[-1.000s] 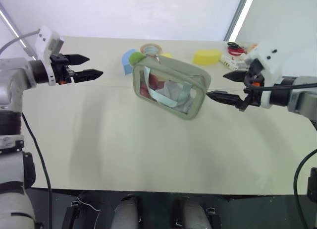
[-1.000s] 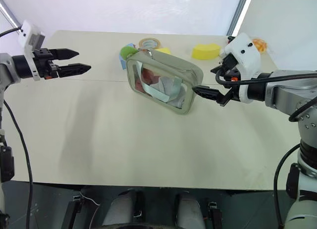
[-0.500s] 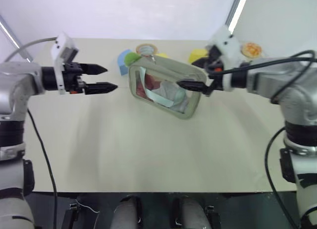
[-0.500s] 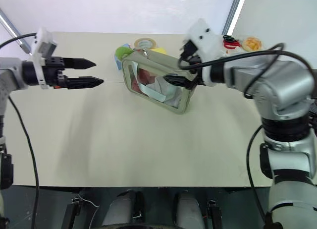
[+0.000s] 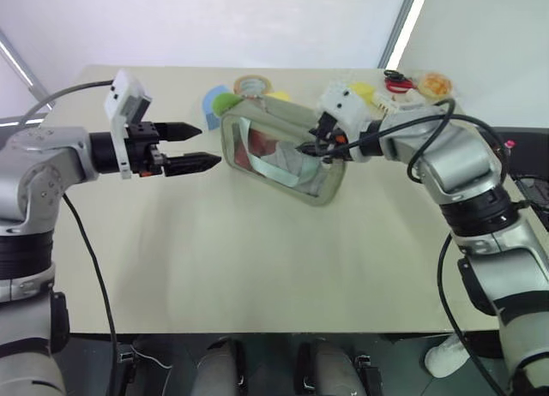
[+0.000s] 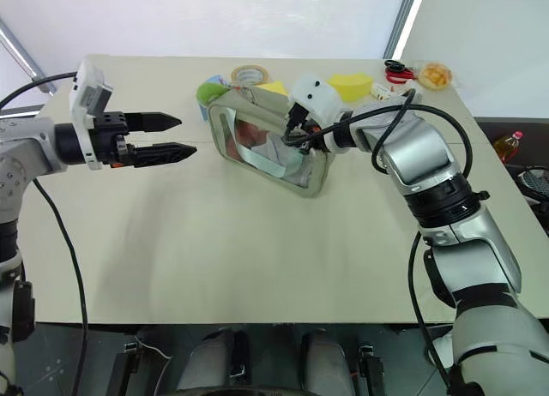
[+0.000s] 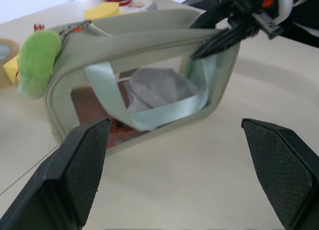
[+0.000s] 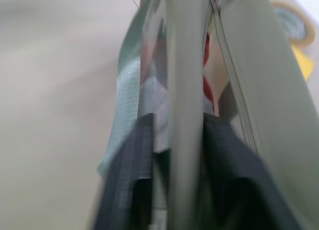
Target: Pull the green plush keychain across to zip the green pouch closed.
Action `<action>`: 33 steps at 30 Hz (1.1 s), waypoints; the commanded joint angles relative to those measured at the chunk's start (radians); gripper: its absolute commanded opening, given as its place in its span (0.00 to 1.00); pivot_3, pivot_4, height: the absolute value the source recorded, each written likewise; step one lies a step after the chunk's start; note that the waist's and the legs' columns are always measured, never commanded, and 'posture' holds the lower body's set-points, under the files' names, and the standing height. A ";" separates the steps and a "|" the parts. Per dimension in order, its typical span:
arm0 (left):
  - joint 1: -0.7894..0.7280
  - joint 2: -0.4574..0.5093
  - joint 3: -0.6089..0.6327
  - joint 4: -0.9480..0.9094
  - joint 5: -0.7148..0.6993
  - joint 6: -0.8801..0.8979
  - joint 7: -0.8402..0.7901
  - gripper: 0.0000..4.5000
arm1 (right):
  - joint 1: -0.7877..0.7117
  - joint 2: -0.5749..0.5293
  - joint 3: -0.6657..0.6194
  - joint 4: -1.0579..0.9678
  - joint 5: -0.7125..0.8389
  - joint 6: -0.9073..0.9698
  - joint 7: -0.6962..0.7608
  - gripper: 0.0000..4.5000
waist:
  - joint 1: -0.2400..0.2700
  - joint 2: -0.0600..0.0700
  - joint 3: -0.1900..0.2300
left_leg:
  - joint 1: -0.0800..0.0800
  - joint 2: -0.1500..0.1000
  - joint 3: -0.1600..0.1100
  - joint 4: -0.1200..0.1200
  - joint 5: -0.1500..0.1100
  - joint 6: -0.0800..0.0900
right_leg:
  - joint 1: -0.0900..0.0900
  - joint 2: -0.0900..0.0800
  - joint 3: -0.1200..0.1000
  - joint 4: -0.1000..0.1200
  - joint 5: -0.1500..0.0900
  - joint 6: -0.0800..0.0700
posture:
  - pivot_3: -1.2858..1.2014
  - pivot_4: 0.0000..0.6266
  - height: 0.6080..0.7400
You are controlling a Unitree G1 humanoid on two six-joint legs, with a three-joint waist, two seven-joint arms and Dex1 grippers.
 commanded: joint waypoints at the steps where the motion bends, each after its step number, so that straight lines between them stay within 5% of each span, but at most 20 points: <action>1: -0.007 0.071 0.074 0.106 0.035 -0.064 -0.007 1.00 | -0.012 0.002 -0.035 -0.004 -0.043 -0.206 0.070 0.05 | -0.001 0.000 0.000 | 0.000 0.000 0.000 0.000 0.000 0.000 | 0.000 0.000 0.000 0.000 0.000 0.000 | 0.52 0.24 1.00; 7: 0.006 0.129 0.091 0.166 0.038 -0.100 -0.038 1.00 | 0.025 -0.043 -0.077 -0.025 -0.023 -0.276 0.205 0.05 | 0.008 0.001 0.001 | 0.000 0.000 0.001 0.000 0.000 0.000 | 0.000 0.000 0.000 0.000 0.000 0.000 | 0.52 0.24 1.00; 18: 0.003 0.111 0.076 0.144 0.030 -0.098 -0.037 1.00 | 0.093 -0.009 -0.103 -0.107 -0.025 -0.243 0.241 0.05 | 0.000 0.001 0.001 | 0.000 0.000 0.001 0.000 0.000 0.000 | 0.000 0.000 0.000 0.001 0.000 0.000 | 0.52 0.24 1.00; 21: -0.005 0.103 0.065 0.145 0.030 -0.099 -0.038 1.00 | 0.100 -0.019 -0.114 -0.118 -0.021 -0.223 0.250 0.26 | 0.001 0.001 0.001 | 0.000 0.000 0.001 0.000 0.000 0.000 | 0.000 0.000 0.000 0.001 0.000 0.000 | 0.52 0.24 1.00; 25: -0.011 0.105 0.062 0.153 0.033 -0.102 -0.047 1.00 | 0.107 -0.073 -0.158 -0.185 -0.004 -0.171 0.268 0.69 | 0.005 0.001 0.001 | 0.000 0.000 0.000 0.001 0.000 0.000 | 0.000 0.000 0.000 0.001 0.000 0.000 | 0.52 0.24 1.00; 33: -0.037 0.102 0.039 0.182 0.050 -0.121 -0.060 1.00 | 0.159 -0.192 -0.273 -0.324 0.079 0.007 0.265 0.69 | 0.004 0.001 0.001 | 0.001 0.000 0.000 0.000 0.000 0.000 | 0.000 0.000 0.000 0.001 0.000 0.000 | 0.52 0.24 1.00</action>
